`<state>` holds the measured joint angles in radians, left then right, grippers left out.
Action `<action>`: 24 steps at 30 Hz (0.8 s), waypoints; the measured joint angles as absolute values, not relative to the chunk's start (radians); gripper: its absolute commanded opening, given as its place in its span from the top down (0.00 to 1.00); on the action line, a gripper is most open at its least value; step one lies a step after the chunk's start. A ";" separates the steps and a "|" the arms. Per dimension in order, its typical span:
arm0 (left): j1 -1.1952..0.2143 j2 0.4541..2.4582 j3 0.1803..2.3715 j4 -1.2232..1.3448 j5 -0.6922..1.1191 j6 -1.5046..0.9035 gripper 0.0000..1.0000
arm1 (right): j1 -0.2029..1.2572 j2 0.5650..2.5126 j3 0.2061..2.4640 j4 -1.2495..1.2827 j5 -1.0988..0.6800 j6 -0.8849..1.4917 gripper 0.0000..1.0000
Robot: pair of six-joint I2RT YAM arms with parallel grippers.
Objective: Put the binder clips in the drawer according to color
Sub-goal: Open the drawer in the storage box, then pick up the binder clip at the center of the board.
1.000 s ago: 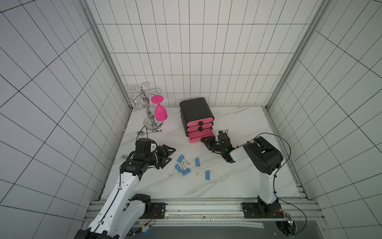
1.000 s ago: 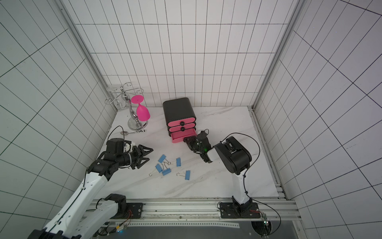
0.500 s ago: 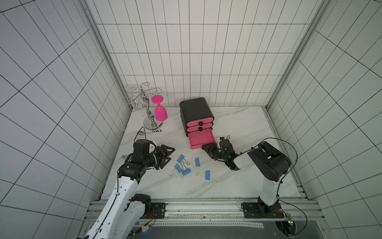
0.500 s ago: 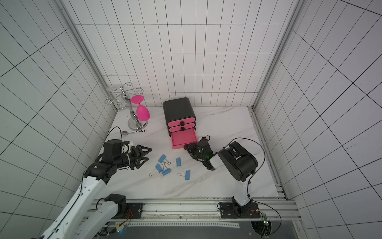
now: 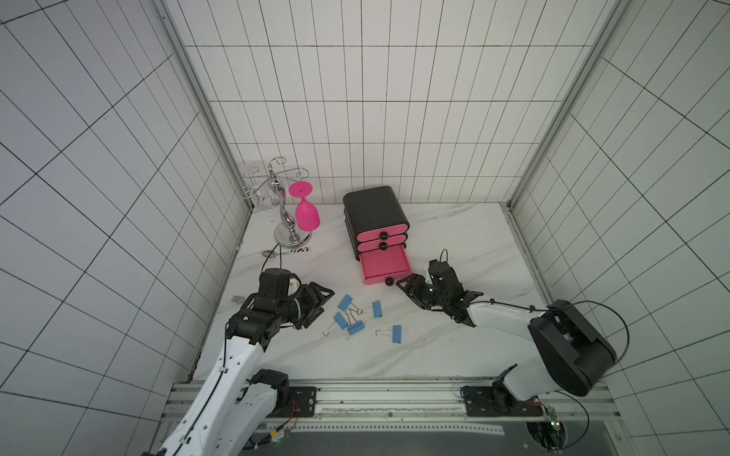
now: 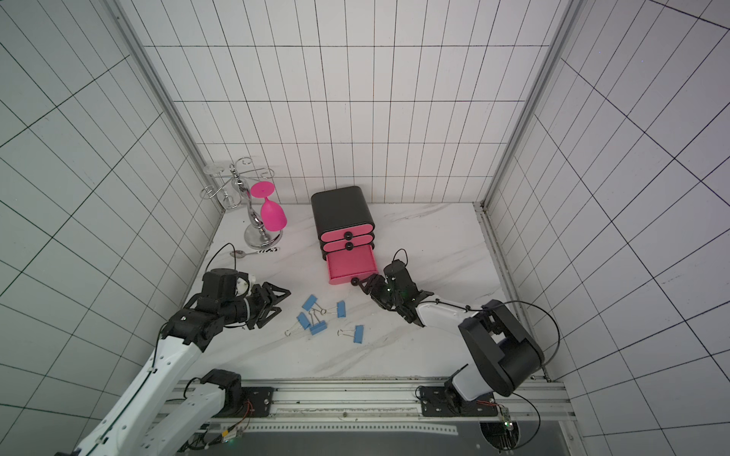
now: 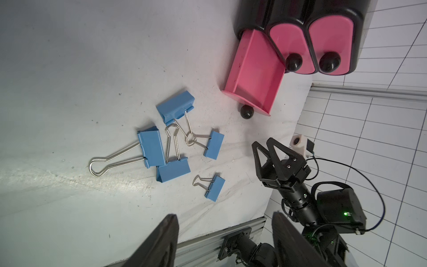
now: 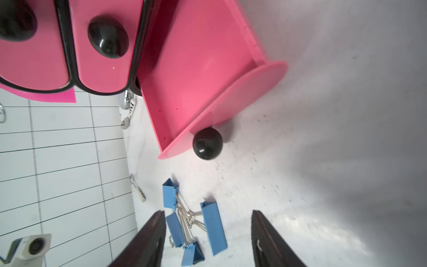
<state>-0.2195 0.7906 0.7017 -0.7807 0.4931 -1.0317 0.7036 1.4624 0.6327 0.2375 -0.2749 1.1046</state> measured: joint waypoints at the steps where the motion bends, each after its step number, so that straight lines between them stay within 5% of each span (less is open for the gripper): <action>1: -0.244 0.793 0.709 -0.789 0.475 -1.024 0.32 | 0.705 1.438 0.651 0.164 -0.270 1.071 0.37; 11: -0.451 0.808 0.714 -0.818 0.329 -1.033 0.32 | 0.740 1.365 0.795 -0.323 -0.253 0.813 0.38; 24: -0.568 0.754 0.687 -0.797 0.230 -1.133 0.32 | 0.859 1.545 0.956 -0.471 -0.318 0.632 0.40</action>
